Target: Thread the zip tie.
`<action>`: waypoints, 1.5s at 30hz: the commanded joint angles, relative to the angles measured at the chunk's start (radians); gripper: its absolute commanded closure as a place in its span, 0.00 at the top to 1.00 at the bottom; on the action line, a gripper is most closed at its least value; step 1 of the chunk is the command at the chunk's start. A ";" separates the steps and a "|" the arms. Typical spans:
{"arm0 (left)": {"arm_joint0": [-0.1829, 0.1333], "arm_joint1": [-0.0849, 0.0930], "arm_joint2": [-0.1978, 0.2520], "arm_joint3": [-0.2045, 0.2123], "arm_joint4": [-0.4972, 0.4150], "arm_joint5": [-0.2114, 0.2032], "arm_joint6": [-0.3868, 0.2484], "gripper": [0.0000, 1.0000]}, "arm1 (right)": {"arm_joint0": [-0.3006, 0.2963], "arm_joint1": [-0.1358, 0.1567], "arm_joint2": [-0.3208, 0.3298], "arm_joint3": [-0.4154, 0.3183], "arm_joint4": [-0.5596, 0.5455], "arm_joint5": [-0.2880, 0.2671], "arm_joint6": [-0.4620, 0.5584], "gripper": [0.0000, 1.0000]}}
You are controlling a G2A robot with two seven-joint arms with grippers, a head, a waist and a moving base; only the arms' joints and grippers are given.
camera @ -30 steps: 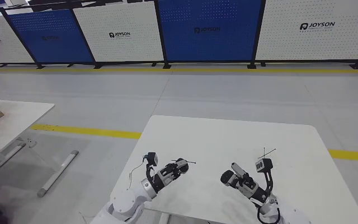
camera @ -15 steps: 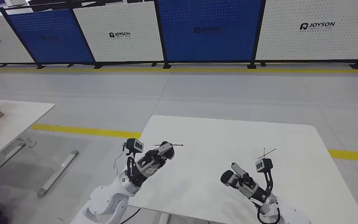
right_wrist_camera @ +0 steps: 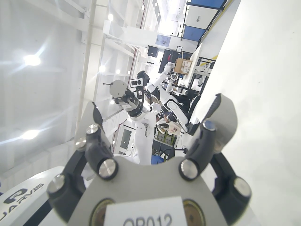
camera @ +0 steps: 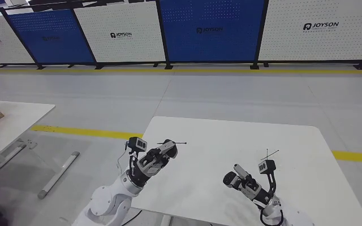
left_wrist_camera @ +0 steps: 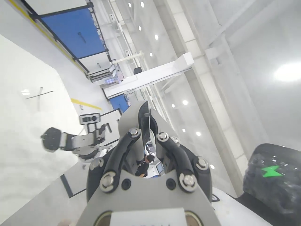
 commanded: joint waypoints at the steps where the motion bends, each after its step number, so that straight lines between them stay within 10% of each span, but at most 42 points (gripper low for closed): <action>1: 0.002 -0.004 -0.015 -0.006 -0.071 -0.019 0.024 0.00 | 0.000 0.000 0.000 0.000 0.000 0.000 0.000 1.00; 16: -0.014 -0.008 0.000 0.009 -0.024 0.000 0.073 0.00 | 0.000 0.000 0.000 0.000 0.000 0.000 0.000 1.00; 31: -0.053 -0.016 0.158 0.210 0.305 0.064 0.107 0.00 | 0.000 0.000 0.000 0.000 0.000 0.000 0.000 1.00; 45: -0.072 -0.019 0.188 0.240 0.351 0.073 0.130 0.00 | 0.000 0.000 0.000 0.000 0.000 0.000 0.000 1.00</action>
